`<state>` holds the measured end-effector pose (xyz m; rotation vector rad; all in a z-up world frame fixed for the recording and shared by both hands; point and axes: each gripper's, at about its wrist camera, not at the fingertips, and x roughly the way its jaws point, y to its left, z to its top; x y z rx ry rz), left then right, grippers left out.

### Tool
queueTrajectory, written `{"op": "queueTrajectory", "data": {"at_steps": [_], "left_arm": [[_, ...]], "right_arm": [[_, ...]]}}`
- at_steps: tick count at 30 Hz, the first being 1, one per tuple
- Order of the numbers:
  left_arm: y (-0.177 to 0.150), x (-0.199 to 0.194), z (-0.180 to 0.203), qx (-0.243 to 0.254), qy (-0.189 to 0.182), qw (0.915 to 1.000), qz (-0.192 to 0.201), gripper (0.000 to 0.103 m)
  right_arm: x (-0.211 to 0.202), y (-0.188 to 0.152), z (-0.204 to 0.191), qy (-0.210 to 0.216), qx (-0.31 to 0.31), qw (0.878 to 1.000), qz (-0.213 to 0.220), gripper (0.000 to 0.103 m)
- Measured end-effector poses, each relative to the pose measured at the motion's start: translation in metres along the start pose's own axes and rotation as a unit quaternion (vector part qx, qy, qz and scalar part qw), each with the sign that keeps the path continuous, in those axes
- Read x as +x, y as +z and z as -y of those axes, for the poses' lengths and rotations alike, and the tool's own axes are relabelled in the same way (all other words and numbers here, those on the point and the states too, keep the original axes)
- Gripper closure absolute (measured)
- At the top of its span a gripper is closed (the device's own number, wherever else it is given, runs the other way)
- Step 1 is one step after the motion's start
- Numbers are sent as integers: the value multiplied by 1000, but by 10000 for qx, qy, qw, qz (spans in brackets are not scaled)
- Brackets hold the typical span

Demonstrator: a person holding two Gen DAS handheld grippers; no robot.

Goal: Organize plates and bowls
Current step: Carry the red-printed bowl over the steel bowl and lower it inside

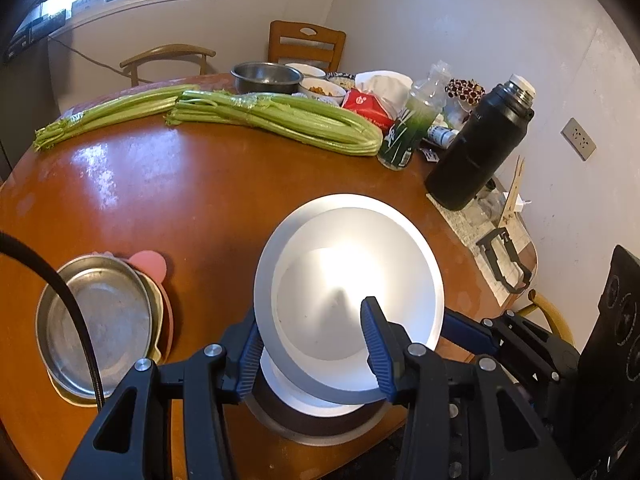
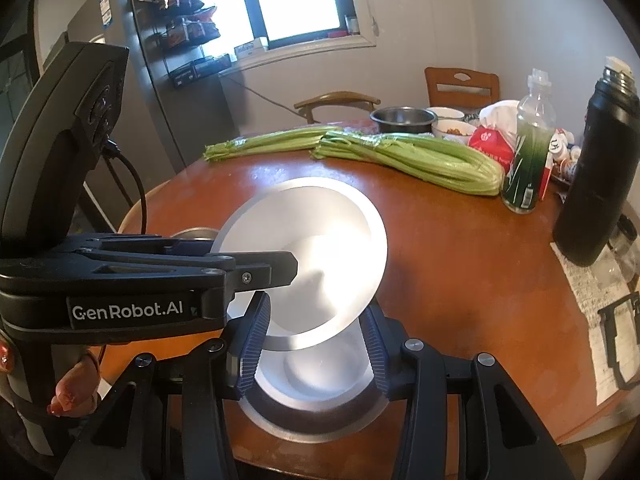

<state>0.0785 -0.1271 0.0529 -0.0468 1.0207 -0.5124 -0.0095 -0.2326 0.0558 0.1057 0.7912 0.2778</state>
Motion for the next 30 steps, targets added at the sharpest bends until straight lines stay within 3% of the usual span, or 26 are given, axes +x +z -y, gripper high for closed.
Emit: {"op": "queueTrajectory", "data": {"at_steps": [30], "left_arm": [[-30, 36, -1, 63, 276, 9984, -488, 56]], "right_arm": [[21, -33, 8, 75, -14, 9984, -556, 55]]}}
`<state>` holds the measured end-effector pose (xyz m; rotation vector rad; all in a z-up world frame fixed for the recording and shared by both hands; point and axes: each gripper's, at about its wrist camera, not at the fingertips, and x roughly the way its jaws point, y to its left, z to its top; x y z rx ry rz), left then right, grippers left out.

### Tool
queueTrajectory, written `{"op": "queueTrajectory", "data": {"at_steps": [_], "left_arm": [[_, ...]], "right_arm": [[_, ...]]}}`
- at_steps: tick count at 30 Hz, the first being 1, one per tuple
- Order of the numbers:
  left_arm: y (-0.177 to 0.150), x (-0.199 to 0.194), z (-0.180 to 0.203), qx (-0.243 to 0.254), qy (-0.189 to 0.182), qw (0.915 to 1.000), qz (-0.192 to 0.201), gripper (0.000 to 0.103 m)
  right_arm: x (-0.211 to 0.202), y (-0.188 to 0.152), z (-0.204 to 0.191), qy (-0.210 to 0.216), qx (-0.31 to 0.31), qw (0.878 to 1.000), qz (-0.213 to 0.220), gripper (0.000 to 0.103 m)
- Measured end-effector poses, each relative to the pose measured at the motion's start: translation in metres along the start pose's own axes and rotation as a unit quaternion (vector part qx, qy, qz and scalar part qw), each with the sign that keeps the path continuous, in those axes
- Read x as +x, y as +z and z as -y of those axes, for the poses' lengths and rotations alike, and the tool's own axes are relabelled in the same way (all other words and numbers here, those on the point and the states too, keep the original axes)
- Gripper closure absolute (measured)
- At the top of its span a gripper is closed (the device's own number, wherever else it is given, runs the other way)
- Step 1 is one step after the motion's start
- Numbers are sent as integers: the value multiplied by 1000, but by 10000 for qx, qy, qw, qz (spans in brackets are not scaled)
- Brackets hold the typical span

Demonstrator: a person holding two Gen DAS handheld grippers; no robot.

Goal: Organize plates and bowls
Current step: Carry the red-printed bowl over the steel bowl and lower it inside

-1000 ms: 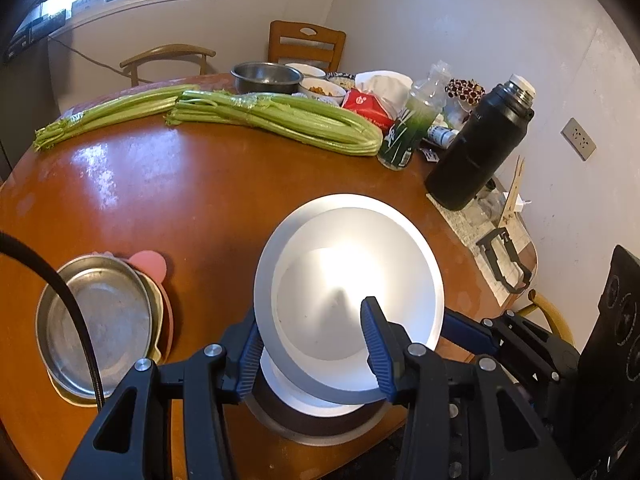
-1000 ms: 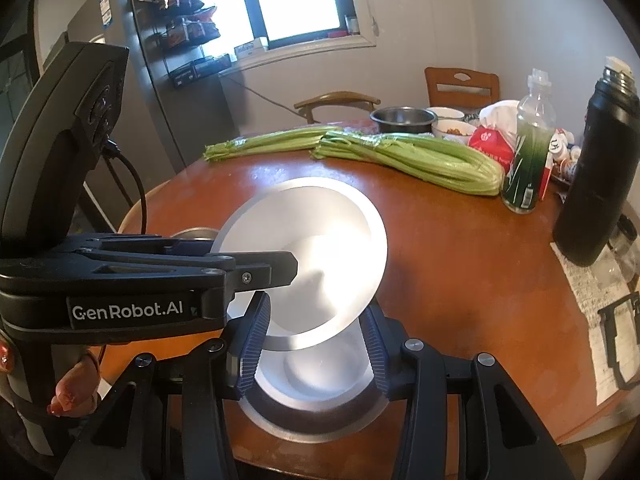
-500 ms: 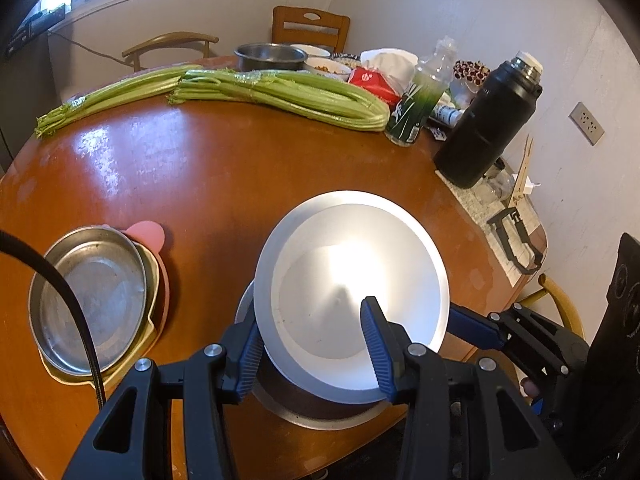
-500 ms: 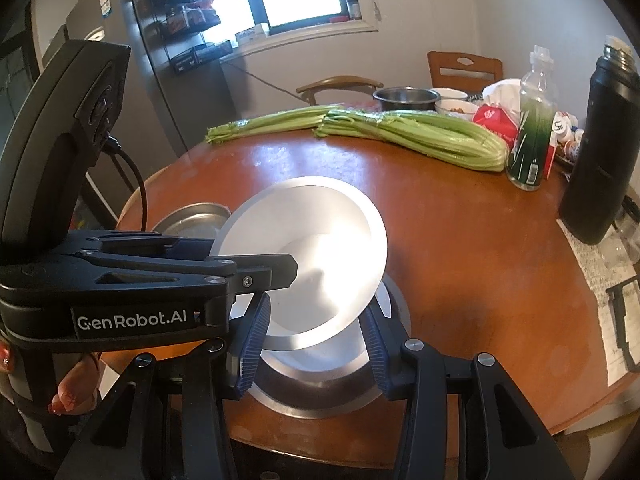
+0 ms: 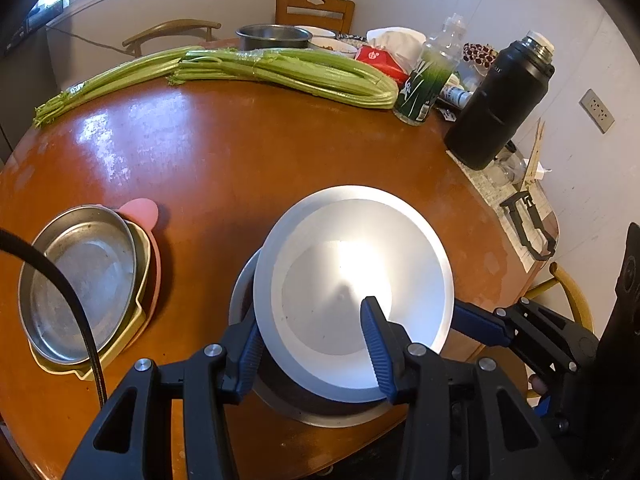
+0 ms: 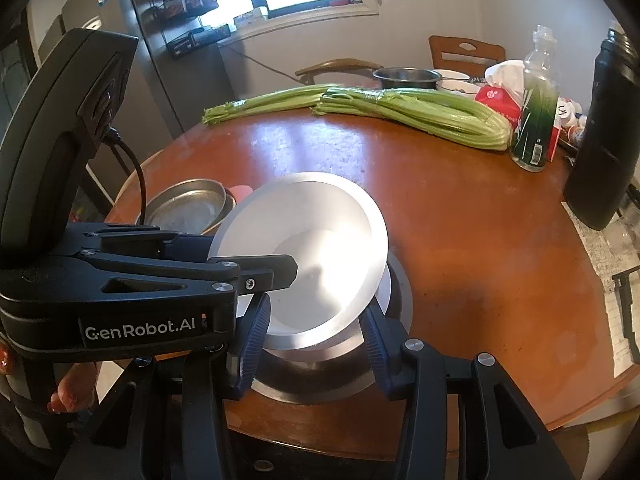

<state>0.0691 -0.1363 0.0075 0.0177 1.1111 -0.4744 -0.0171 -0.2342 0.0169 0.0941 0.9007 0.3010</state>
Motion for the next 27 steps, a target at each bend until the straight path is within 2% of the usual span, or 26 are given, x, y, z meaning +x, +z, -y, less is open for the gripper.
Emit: {"op": "queueTrajectory", "data": {"at_steps": [6, 27], "left_arm": [[-3, 5, 1, 58, 117, 9999, -43, 56], [-1, 10, -2, 184, 122, 9997, -111, 56]], "right_arm": [[5, -1, 2, -1, -8, 10000, -82, 55], [13, 0, 4, -166, -80, 9995, -267, 55]]}}
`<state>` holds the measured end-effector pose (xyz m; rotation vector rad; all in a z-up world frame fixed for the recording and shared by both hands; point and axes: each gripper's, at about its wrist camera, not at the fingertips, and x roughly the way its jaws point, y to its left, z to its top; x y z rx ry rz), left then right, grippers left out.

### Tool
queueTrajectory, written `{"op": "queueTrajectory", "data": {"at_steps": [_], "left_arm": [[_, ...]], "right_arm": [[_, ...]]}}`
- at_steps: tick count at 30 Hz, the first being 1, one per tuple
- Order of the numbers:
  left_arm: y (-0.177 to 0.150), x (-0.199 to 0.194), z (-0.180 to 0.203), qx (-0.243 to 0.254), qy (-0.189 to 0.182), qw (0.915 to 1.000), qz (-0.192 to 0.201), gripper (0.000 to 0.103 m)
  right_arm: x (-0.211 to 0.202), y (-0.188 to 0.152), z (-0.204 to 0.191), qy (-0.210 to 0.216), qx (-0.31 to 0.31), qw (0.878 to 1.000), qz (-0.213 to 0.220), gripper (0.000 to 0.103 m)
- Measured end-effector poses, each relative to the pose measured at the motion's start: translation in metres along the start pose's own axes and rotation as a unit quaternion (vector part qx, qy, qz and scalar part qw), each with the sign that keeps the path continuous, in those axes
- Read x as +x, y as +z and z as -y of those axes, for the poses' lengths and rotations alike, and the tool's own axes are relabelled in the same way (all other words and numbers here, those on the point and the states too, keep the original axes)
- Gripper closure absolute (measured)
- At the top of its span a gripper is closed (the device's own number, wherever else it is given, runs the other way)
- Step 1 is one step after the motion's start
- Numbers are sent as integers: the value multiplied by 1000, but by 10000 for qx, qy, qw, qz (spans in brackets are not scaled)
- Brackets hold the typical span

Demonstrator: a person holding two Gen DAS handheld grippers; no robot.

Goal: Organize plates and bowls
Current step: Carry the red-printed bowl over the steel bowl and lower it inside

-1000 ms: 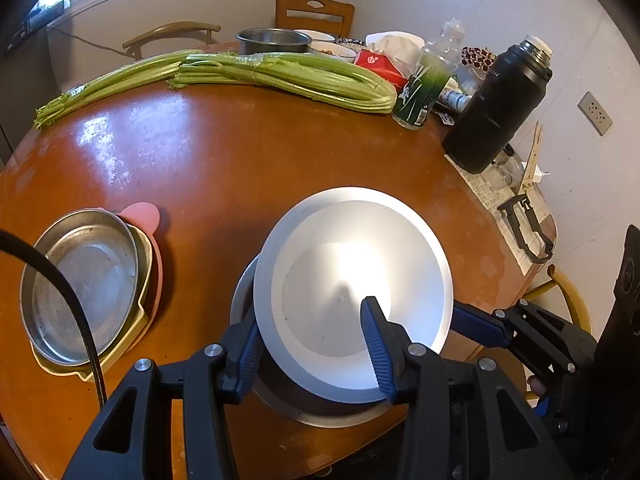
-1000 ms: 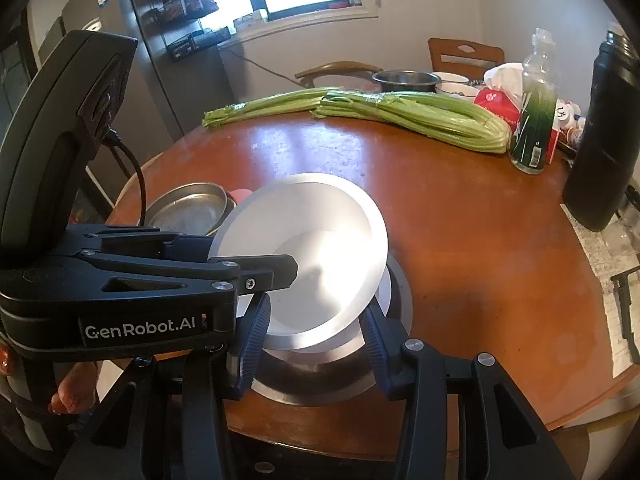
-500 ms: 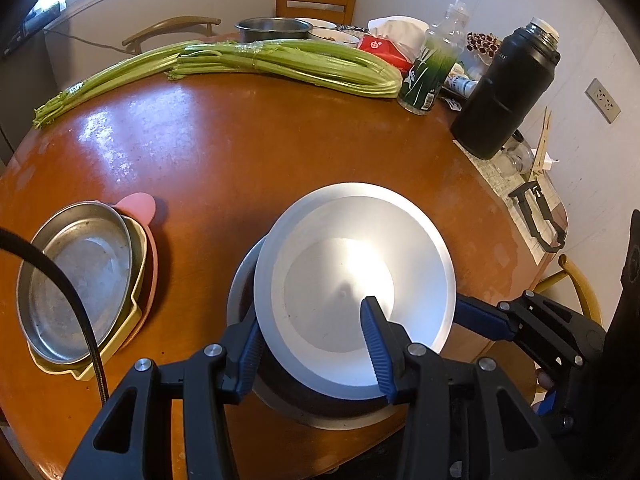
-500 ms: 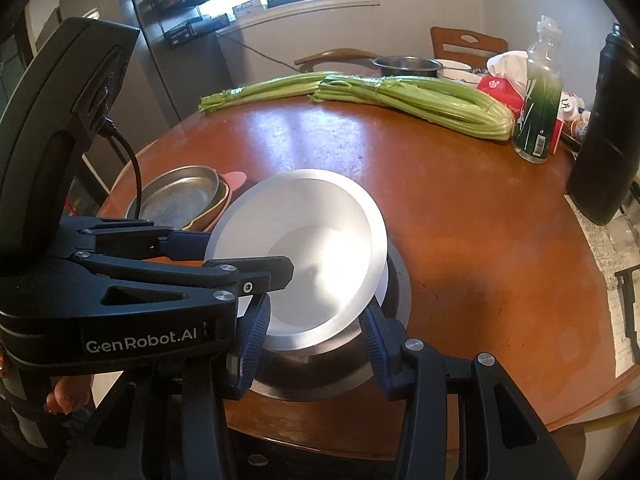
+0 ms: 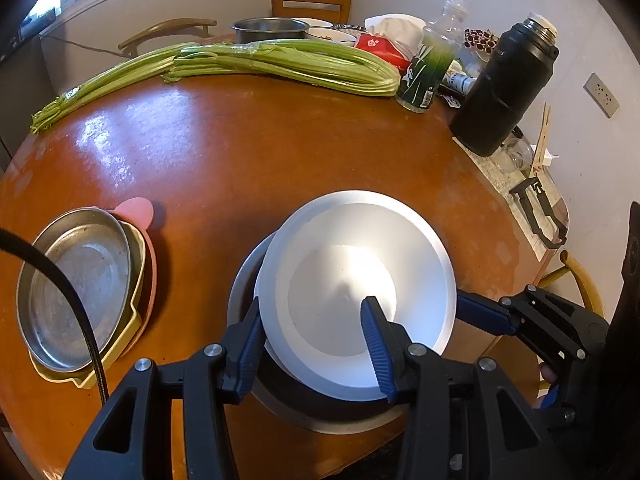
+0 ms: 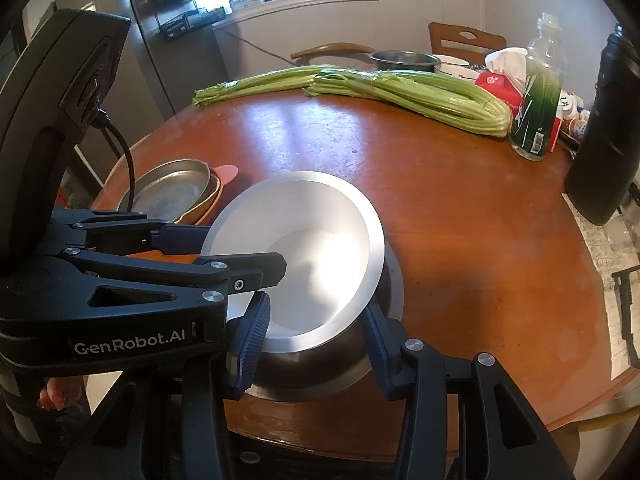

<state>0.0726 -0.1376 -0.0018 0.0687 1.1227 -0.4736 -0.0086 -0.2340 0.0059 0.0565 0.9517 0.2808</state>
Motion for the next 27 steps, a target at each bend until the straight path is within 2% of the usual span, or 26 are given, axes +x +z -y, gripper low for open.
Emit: {"op": "queueTrajectory", "data": {"at_steps": [12, 27], "left_arm": [[2, 0, -4, -33, -1, 10000, 4, 56], [-1, 3, -18, -171, 30, 9998, -34, 56]], "right_arm": [[1, 2, 0, -180, -79, 9998, -14, 55], [7, 3, 6, -197, 4, 9998, -56, 55]]}}
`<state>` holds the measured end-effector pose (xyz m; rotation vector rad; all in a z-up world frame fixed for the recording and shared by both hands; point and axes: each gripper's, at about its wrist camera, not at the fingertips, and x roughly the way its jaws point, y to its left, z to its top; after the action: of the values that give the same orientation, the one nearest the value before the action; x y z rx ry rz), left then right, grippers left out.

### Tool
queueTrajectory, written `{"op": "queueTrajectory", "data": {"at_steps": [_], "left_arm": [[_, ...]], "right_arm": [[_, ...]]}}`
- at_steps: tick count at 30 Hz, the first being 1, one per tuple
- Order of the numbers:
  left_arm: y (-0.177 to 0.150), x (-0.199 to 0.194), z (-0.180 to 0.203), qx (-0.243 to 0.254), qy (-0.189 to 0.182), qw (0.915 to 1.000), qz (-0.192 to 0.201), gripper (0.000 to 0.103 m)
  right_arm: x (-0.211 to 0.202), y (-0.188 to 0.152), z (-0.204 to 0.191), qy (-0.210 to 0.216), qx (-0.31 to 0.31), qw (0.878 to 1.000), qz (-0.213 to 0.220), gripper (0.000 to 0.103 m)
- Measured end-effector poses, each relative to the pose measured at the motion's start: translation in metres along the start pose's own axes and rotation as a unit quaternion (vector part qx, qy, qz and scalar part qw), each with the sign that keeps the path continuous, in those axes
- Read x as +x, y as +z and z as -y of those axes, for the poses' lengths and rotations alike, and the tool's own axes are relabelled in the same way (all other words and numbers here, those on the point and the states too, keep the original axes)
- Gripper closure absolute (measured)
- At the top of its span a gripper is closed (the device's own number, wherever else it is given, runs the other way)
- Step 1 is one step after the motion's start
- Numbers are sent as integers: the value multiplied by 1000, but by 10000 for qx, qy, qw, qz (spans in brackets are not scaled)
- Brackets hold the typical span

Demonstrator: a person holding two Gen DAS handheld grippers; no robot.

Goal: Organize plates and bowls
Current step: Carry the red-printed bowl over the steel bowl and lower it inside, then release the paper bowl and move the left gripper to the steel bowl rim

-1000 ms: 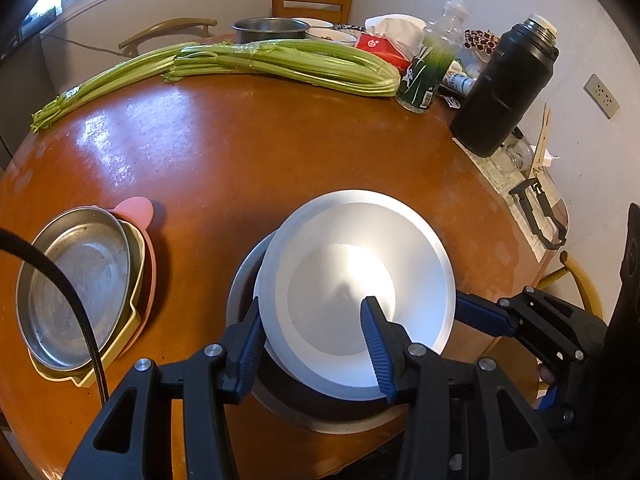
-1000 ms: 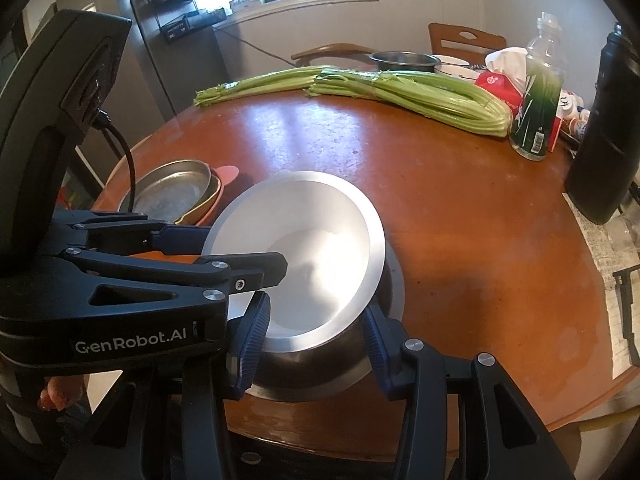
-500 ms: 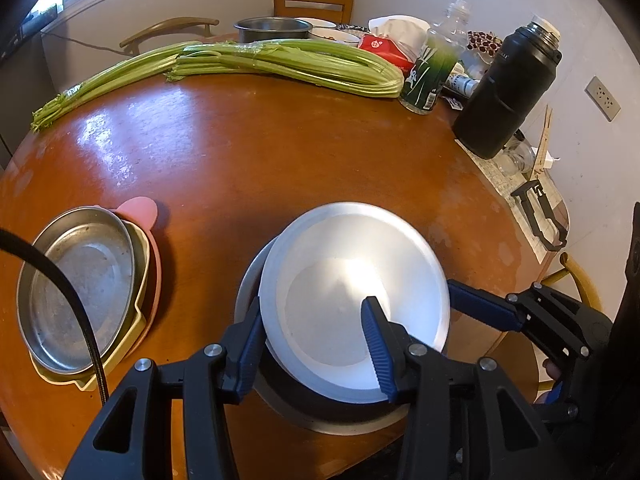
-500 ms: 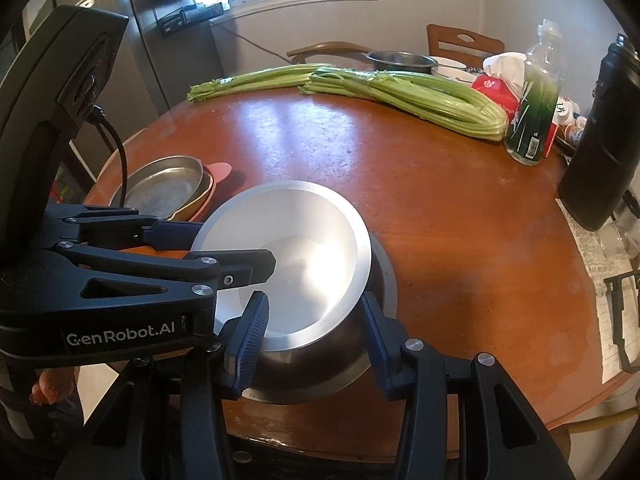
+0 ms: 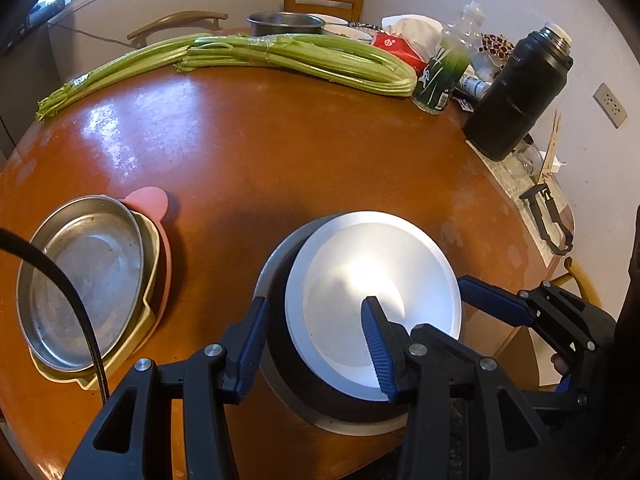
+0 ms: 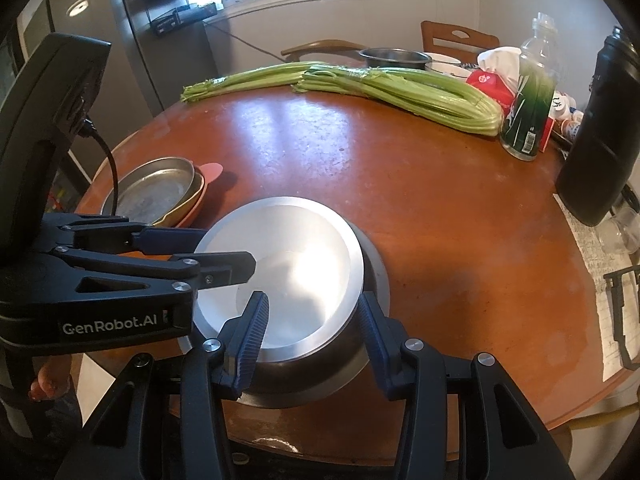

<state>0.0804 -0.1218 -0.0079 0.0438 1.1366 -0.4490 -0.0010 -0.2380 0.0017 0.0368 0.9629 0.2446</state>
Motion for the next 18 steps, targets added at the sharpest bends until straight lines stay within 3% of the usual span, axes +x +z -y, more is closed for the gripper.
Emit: {"op": "queueTrajectory", "data": {"at_steps": [18], "left_arm": [[-1, -19, -3, -15, 136, 9995, 299, 56]], "right_arm": [[-10, 1, 2, -2, 64, 9998, 192, 55]]}}
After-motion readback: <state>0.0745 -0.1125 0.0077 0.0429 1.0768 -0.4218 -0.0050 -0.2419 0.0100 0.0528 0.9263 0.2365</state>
